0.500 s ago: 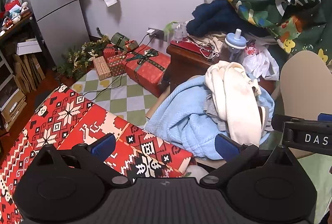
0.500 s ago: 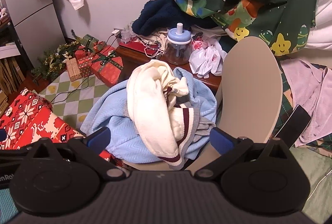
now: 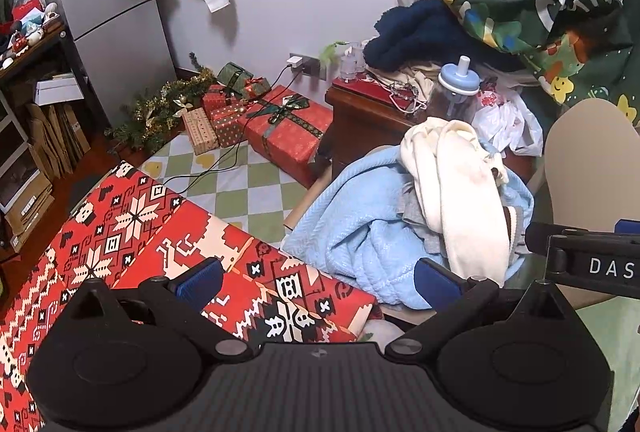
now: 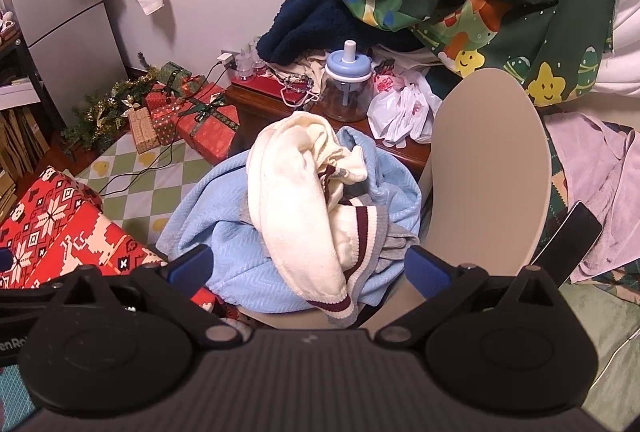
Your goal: Fold clothes
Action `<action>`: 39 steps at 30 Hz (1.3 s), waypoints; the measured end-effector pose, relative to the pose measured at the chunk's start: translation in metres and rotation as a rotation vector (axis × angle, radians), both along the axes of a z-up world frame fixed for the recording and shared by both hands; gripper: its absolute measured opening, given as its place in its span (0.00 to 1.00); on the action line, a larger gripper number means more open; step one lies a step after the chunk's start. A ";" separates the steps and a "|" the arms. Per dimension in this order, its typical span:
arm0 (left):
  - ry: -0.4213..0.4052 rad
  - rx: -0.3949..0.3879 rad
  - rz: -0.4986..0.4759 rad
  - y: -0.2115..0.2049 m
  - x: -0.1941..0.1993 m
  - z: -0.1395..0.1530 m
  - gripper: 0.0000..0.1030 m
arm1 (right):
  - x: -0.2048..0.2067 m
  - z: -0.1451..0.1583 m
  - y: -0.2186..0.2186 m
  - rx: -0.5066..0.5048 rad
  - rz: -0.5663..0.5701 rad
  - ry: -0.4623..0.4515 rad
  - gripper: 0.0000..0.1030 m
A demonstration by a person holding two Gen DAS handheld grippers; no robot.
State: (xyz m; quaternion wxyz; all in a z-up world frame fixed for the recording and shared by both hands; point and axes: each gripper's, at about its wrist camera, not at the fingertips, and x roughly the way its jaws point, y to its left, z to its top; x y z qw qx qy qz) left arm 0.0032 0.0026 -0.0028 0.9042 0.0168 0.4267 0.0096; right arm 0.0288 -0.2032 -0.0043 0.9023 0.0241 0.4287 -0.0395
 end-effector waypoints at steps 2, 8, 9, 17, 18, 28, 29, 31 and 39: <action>0.002 -0.002 -0.003 0.001 0.001 0.000 1.00 | 0.001 0.000 0.000 0.001 -0.002 0.003 1.00; -0.002 -0.005 -0.010 0.001 0.003 0.002 1.00 | 0.004 0.000 -0.002 -0.004 -0.001 0.003 1.00; -0.002 -0.008 -0.011 0.002 0.004 0.002 1.00 | 0.004 0.000 -0.002 -0.004 -0.002 0.005 1.00; -0.003 -0.012 -0.011 0.001 0.003 0.000 1.00 | 0.005 -0.003 0.000 -0.015 0.003 0.010 1.00; -0.003 -0.013 -0.009 0.001 0.003 0.000 1.00 | 0.005 -0.004 0.000 -0.015 0.004 0.011 1.00; 0.001 -0.012 -0.008 0.004 0.006 -0.002 1.00 | 0.006 -0.005 0.000 -0.014 0.005 0.019 1.00; 0.001 -0.015 -0.009 0.005 0.007 -0.002 1.00 | 0.006 -0.005 0.000 -0.014 0.004 0.019 1.00; -0.001 -0.013 -0.010 0.005 0.007 -0.002 1.00 | 0.006 -0.005 -0.001 -0.011 0.001 0.019 1.00; -0.002 -0.019 -0.008 0.006 0.008 -0.001 1.00 | 0.006 -0.004 -0.003 -0.010 -0.001 0.014 1.00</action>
